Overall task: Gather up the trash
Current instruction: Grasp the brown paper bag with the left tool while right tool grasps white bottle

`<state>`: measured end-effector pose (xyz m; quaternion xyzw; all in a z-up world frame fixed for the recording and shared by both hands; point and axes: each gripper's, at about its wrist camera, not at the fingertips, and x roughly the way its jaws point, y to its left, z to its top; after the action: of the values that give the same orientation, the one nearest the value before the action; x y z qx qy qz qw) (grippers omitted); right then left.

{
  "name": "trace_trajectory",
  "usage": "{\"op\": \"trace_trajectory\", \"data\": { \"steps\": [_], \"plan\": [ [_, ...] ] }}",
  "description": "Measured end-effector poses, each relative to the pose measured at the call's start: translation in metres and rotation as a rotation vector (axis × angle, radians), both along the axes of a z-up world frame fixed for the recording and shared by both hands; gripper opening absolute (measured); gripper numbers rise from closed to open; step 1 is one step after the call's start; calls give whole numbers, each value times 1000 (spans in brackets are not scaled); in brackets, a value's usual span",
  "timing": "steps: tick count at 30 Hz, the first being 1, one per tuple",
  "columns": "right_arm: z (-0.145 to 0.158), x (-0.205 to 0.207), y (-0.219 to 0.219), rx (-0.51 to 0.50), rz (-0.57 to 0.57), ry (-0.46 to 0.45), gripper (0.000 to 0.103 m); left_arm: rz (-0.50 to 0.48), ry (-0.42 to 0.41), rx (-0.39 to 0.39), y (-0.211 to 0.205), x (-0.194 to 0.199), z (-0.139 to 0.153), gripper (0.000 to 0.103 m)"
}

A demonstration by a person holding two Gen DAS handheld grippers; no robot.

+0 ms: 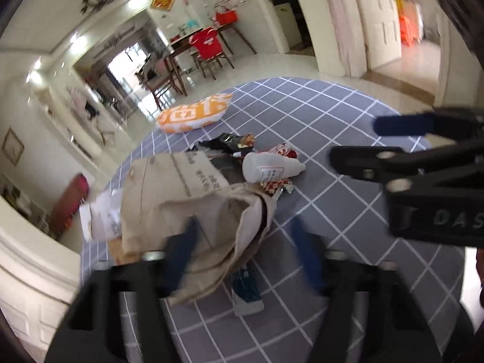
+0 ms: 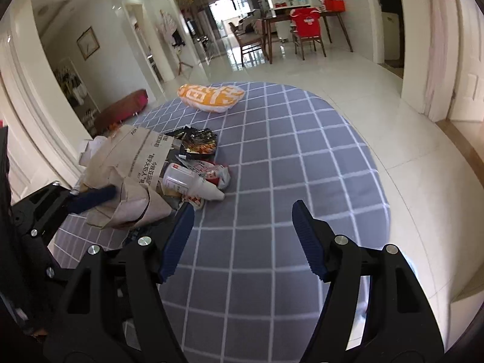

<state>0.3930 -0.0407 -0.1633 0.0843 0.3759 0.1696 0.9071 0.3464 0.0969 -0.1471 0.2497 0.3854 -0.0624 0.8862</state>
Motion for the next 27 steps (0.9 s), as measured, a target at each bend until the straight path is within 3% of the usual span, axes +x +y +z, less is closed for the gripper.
{"op": "trace_trajectory", "data": {
  "steps": [1,2,5,7,12,14,19,21,24,27],
  "plan": [
    [0,4,5,-7,9,-3,67,-4,13,-8,1,4,-2,23],
    [0,9,9,-10,22,-6,67,-3,28,-24,2,7,-4,16],
    [0,17,15,-7,45,-8,67,37,12,-72,13,9,-2,7],
    [-1,21,19,-7,72,-14,67,83,-4,-165,28,8,9,3],
    [-1,33,37,-44,141,-43,66,126,-55,-350,59,2,38,2],
    [0,35,45,-69,171,-60,62,132,-66,-402,68,1,47,2],
    [-2,42,68,-144,246,-80,52,160,-112,-451,78,-5,59,2],
    [-3,46,74,-161,271,-72,35,173,-130,-458,82,-5,64,2],
    [-7,49,80,-202,284,-64,34,192,-166,-453,84,-6,74,2],
    [-4,44,76,-179,293,-76,33,199,-198,-456,86,-16,83,2]
  ]
}}
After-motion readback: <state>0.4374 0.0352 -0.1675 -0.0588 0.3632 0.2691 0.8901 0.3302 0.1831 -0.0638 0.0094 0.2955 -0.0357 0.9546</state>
